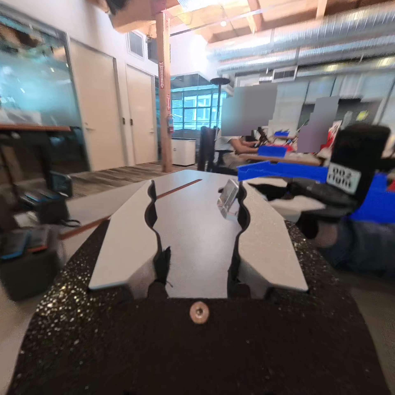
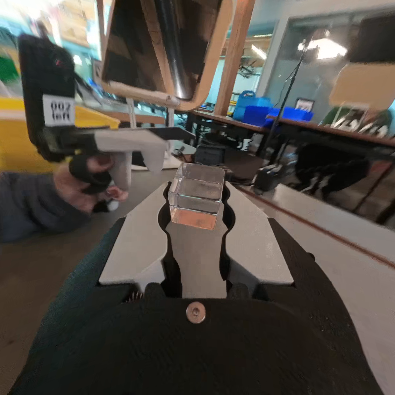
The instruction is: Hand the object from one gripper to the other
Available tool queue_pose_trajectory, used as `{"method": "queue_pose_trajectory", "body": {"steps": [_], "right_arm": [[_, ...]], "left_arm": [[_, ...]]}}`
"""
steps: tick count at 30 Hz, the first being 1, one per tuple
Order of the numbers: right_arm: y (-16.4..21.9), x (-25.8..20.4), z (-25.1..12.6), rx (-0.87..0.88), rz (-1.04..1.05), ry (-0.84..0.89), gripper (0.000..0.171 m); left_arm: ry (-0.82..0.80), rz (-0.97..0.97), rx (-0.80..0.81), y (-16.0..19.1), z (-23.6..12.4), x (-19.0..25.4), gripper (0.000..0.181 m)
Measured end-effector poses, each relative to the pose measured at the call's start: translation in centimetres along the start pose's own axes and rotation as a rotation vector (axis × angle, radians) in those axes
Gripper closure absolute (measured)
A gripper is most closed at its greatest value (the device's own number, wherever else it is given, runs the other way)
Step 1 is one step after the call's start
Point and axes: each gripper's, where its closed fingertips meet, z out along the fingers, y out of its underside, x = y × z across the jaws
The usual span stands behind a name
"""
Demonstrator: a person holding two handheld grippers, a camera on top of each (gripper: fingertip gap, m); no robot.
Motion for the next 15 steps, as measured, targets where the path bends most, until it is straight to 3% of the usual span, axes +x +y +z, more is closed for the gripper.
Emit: {"method": "queue_pose_trajectory", "body": {"steps": [3, 8, 15], "right_arm": [[0.0, 0.6, -0.3, 0.026, 0.294, -0.076, 0.126], [0.5, 0.7, -0.4, 0.016, 0.58, -0.192, 0.126], [0.5, -2.0, -0.1, -0.027, 0.795, -0.4, 0.126]], "left_arm": [[0.019, 0.206, -0.046, 0.5, -0.2, 1.2, 0.103], [0.132, 0.393, -0.229, 4.4, 0.8, 3.8, 0.097], [0.02, 0.668, -0.282, 5.2, 1.7, 4.4, 0.111]]}}
